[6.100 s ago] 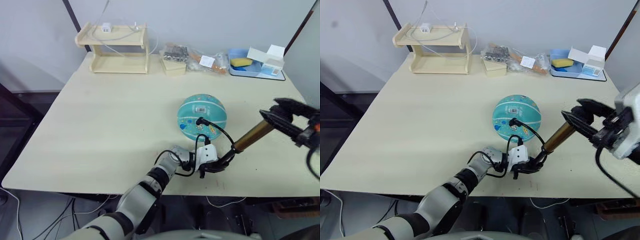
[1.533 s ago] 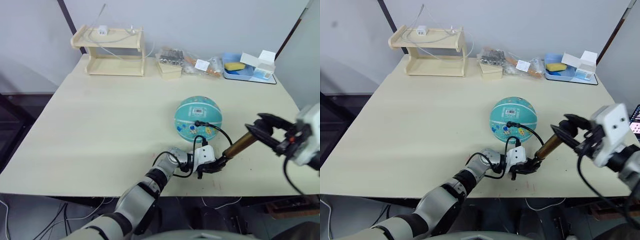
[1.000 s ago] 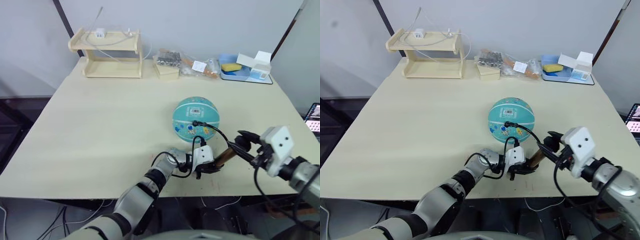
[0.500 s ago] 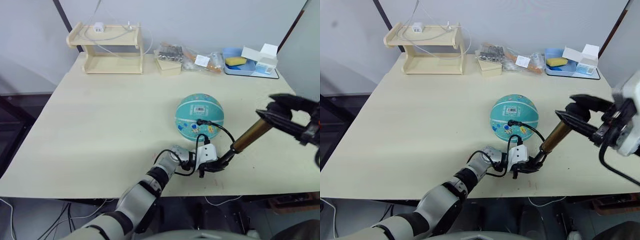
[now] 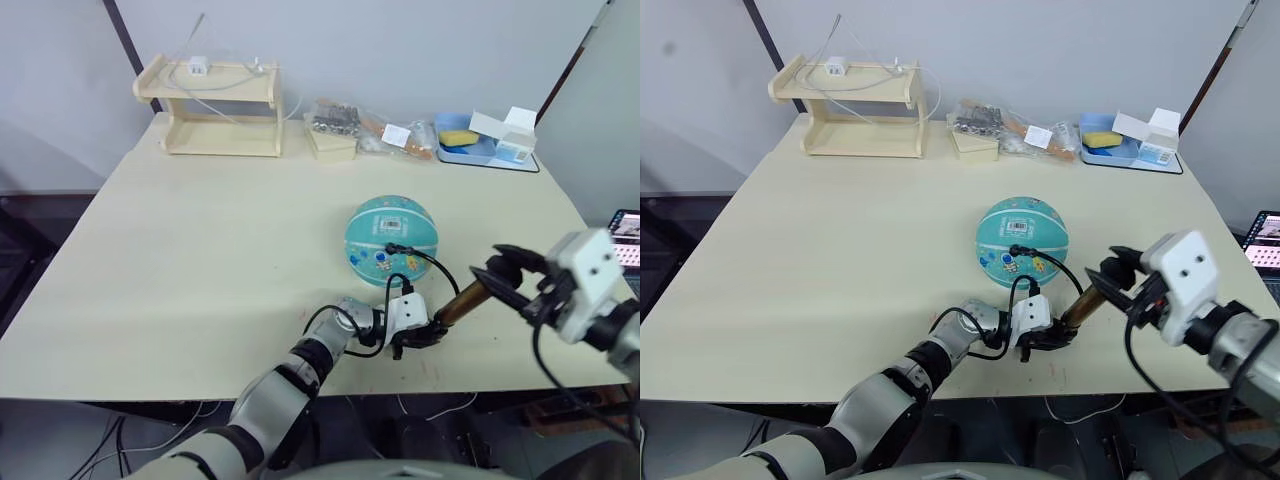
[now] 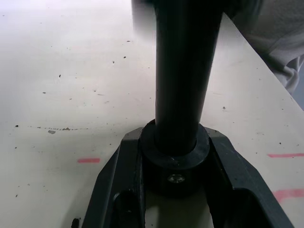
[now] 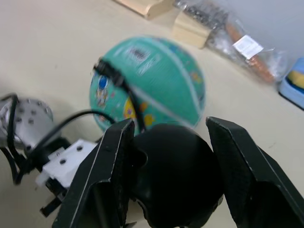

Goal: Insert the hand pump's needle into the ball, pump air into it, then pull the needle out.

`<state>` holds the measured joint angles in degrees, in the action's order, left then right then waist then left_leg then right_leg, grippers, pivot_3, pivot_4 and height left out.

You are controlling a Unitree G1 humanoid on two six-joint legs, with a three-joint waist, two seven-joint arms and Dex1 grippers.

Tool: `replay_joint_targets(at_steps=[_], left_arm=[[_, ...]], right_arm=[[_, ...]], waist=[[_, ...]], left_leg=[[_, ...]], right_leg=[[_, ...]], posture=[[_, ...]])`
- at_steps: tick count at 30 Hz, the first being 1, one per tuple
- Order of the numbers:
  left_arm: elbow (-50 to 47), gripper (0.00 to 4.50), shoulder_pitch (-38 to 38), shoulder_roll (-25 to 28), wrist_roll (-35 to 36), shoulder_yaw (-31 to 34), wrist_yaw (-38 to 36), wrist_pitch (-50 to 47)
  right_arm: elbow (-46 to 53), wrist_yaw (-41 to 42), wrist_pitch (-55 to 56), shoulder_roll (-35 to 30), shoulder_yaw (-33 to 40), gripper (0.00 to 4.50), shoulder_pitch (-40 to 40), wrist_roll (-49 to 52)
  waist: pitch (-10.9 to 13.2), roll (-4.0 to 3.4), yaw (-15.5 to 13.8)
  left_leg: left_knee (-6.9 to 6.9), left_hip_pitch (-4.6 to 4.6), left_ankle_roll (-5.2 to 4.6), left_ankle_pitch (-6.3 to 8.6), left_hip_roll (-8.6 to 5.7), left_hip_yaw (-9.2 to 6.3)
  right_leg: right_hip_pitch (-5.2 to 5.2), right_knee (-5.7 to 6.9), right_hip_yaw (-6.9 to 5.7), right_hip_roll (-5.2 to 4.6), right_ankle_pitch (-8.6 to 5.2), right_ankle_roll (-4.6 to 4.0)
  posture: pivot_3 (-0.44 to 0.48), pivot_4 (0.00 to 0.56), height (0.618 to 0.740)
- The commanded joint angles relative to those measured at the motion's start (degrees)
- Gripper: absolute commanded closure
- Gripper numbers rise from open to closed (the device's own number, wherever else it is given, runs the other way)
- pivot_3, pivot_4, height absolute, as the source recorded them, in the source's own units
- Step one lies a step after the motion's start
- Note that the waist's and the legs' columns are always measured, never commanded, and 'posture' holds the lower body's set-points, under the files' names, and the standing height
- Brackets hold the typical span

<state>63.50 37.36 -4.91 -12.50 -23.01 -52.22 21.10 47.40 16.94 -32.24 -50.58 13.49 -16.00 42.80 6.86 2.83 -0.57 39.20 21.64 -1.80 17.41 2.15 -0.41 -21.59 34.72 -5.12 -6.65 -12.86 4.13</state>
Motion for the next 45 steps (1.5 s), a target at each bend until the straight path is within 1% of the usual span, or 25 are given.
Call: replay_joint_targets(at_steps=[1,3,6,8,9,12,14,17,19,22,24,26,28,29,31,35,38,39,41,42,44,45], left_arm=[[3.43,3.41,-2.77,1.35,-1.53,-0.83,-0.88,-3.35],[3.16,3.41,-2.82,1.40,-1.45,-0.77,-0.99,-3.52],[2.80,3.41,-2.75,1.38,-1.39,-0.67,-1.13,-3.80],[2.68,3.41,-2.62,1.35,-1.40,-0.58,-1.19,-3.99],[2.66,3.41,-2.56,1.33,-1.40,-0.56,-1.23,-4.06],[2.60,3.41,-2.54,1.32,-1.42,-0.59,-1.33,-4.14],[2.71,3.41,-2.53,1.32,-1.48,-0.61,-1.44,-4.13],[2.80,3.41,-2.64,1.33,-1.62,-0.70,-1.64,-4.05],[2.92,3.41,-2.70,1.24,-1.68,-0.80,-1.73,-3.96],[3.11,3.41,-2.75,1.20,-1.69,-0.95,-1.90,-3.81],[3.24,3.41,-2.75,1.20,-1.68,-0.99,-1.91,-3.74],[3.39,3.41,-2.75,1.22,-1.70,-1.01,-1.87,-3.65],[3.55,3.41,-2.73,1.20,-1.71,-1.02,-1.80,-3.63],[3.64,3.41,-2.72,1.17,-1.72,-1.03,-1.72,-3.63],[3.76,3.41,-2.70,1.11,-1.76,-1.12,-1.58,-3.59],[3.85,3.41,-2.60,1.04,-1.74,-1.18,-1.33,-3.58],[3.89,3.41,-2.51,1.02,-1.77,-1.16,-1.14,-3.61],[3.88,3.41,-2.33,1.10,-1.73,-1.05,-1.09,-3.71],[3.77,3.41,-2.02,1.45,-1.59,-0.76,-1.07,-3.88],[3.70,3.41,-1.94,1.64,-1.54,-0.66,-1.10,-3.92],[3.37,3.41,-1.95,2.00,-1.38,-0.54,-1.33,-3.98],[3.13,3.41,-2.02,2.12,-1.31,-0.53,-1.48,-4.02]], right_arm=[[-9.30,4.12,0.31,4.98,-16.57,2.58,-1.82,-8.67],[-12.07,4.67,1.94,8.41,-18.54,2.58,-0.61,-10.78],[-13.40,5.89,3.25,10.33,-19.11,2.58,-0.11,-13.86],[-11.93,6.21,3.02,10.89,-16.57,2.58,-0.19,-13.47],[-9.83,6.49,2.47,9.99,-14.14,2.58,-0.55,-12.79],[-4.56,6.93,0.66,7.93,-8.00,2.58,-1.18,-9.87],[0.66,6.96,-2.25,5.27,0.66,2.58,-0.26,-3.12],[5.05,7.77,-6.03,0.98,12.27,2.58,0.90,5.98],[5.42,6.56,-7.71,-2.23,20.93,2.58,2.71,16.22],[3.76,4.31,-10.36,-8.99,33.47,2.58,5.10,31.96],[2.04,2.55,-12.24,-12.90,39.54,2.58,6.02,40.06],[0.03,1.40,-14.63,-16.30,45.02,2.58,6.65,46.14],[-1.30,0.40,-16.64,-18.51,48.31,2.58,6.90,50.04],[-1.22,0.50,-17.60,-19.11,48.54,2.58,6.69,49.89],[0.24,0.32,-17.92,-18.47,45.60,2.58,5.91,47.56],[4.62,1.35,-16.02,-14.04,32.54,2.58,3.29,35.85],[4.98,3.07,-12.52,-7.84,18.61,2.58,0.49,24.91],[4.21,3.90,-10.74,-5.03,12.30,2.58,-1.01,19.87],[1.64,5.63,-6.86,-2.35,0.43,2.58,-2.86,8.72],[-0.22,6.15,-5.02,-0.37,-3.90,2.58,-2.87,4.94],[-4.88,6.88,-1.39,3.74,-10.64,2.58,-2.21,-1.39],[-6.71,7.54,0.07,5.09,-13.17,2.58,-2.29,-4.23]], waist=[[-0.08,0.05,-0.01],[-0.24,-0.07,0.10],[-0.40,0.00,0.14],[-0.41,-0.01,0.14],[-0.40,-0.02,0.14],[-0.26,-0.36,-0.06],[-0.15,-0.55,-0.23],[0.53,-1.50,-0.48],[0.74,-1.75,-0.53],[1.17,-1.89,-0.60],[1.43,-1.86,-0.60],[1.53,-1.84,-0.64],[1.61,-1.84,-0.56],[1.63,-1.81,-0.57],[1.61,-1.78,-0.57],[1.28,-1.45,-0.41],[0.93,-0.90,-0.22],[0.82,-0.74,-0.16],[0.39,-0.53,0.05],[0.30,-0.55,0.13],[-0.05,-0.10,0.22],[-0.12,-0.04,0.27]], left_leg=[[-0.01,-0.03,0.00,0.00,0.03,0.00],[-0.02,-0.05,0.00,0.00,0.09,-0.02],[-0.06,-0.10,0.01,0.01,0.13,-0.03],[-0.06,-0.11,0.01,0.01,0.19,-0.06],[-0.06,-0.13,0.02,0.01,0.21,-0.10],[-0.06,-0.09,0.02,0.01,0.23,-0.15],[-0.05,0.00,0.03,0.01,0.18,-0.12],[0.02,0.19,0.02,0.01,-0.06,-0.07],[0.01,0.37,0.01,0.00,-0.30,-0.02],[-0.03,0.51,-0.03,0.02,-0.62,-0.12],[-0.01,0.58,-0.03,0.01,-0.67,-0.11],[0.03,0.68,-0.05,0.01,-0.71,-0.15],[0.09,0.79,-0.05,0.00,-0.73,-0.13],[0.10,0.80,-0.05,0.00,-0.73,-0.13],[0.10,0.81,-0.05,0.00,-0.74,-0.15],[0.10,0.76,-0.05,0.00,-0.74,-0.16],[0.08,0.56,-0.05,0.00,-0.67,-0.18],[0.06,0.34,-0.04,0.01,-0.60,-0.16],[-0.06,0.08,-0.01,0.03,-0.39,-0.15],[-0.07,0.03,-0.01,0.03,-0.13,-0.11],[-0.07,-0.02,0.00,0.03,0.00,-0.10],[-0.07,-0.06,0.00,0.03,0.08,-0.15]], right_leg=[[0.00,0.02,0.00,0.03,0.01,-0.02],[-0.03,0.05,-0.01,0.10,0.01,-0.04],[-0.02,0.06,0.00,0.23,0.02,-0.07],[-0.02,0.06,0.00,0.29,0.05,-0.13],[-0.02,0.05,0.03,0.32,0.07,-0.16],[-0.07,0.05,0.05,0.34,0.08,-0.19],[-0.12,0.02,0.06,0.31,0.09,-0.20],[-0.23,-0.02,0.07,0.05,0.23,-0.42],[-0.34,-0.01,0.09,-0.10,0.25,-0.42],[-0.40,-0.03,0.06,-0.17,0.29,-0.32],[-0.44,-0.04,0.06,-0.23,0.29,-0.32],[-0.51,-0.02,0.03,-0.26,0.28,-0.33],[-0.58,-0.01,0.04,-0.30,0.28,-0.34],[-0.60,-0.01,0.04,-0.31,0.28,-0.33],[-0.60,-0.01,0.03,-0.30,0.30,-0.30],[-0.56,-0.01,0.04,-0.27,0.35,-0.16],[-0.44,0.02,0.05,-0.21,0.20,0.03],[-0.24,0.02,0.05,-0.18,0.14,-0.01],[-0.11,-0.01,0.06,-0.04,0.04,-0.08],[-0.08,-0.01,0.07,0.02,0.04,-0.08],[-0.08,0.00,0.08,0.21,0.04,-0.09],[-0.07,0.00,0.07,0.39,0.05,-0.11]], posture=[[0.000,0.150,0.740],[0.000,0.150,0.740],[0.000,0.150,0.740],[0.000,0.150,0.740],[0.000,0.150,0.740],[0.000,0.150,0.740],[0.000,0.150,0.740],[0.000,0.150,0.740],[0.000,0.150,0.740],[0.000,0.150,0.740],[0.000,0.150,0.740],[0.000,0.150,0.740],[0.000,0.150,0.740],[0.000,0.150,0.740],[0.000,0.150,0.740],[0.000,0.150,0.740],[0.000,0.150,0.740],[0.000,0.150,0.740],[0.000,0.150,0.740],[0.000,0.150,0.740],[0.000,0.150,0.740],[0.000,0.150,0.740]])
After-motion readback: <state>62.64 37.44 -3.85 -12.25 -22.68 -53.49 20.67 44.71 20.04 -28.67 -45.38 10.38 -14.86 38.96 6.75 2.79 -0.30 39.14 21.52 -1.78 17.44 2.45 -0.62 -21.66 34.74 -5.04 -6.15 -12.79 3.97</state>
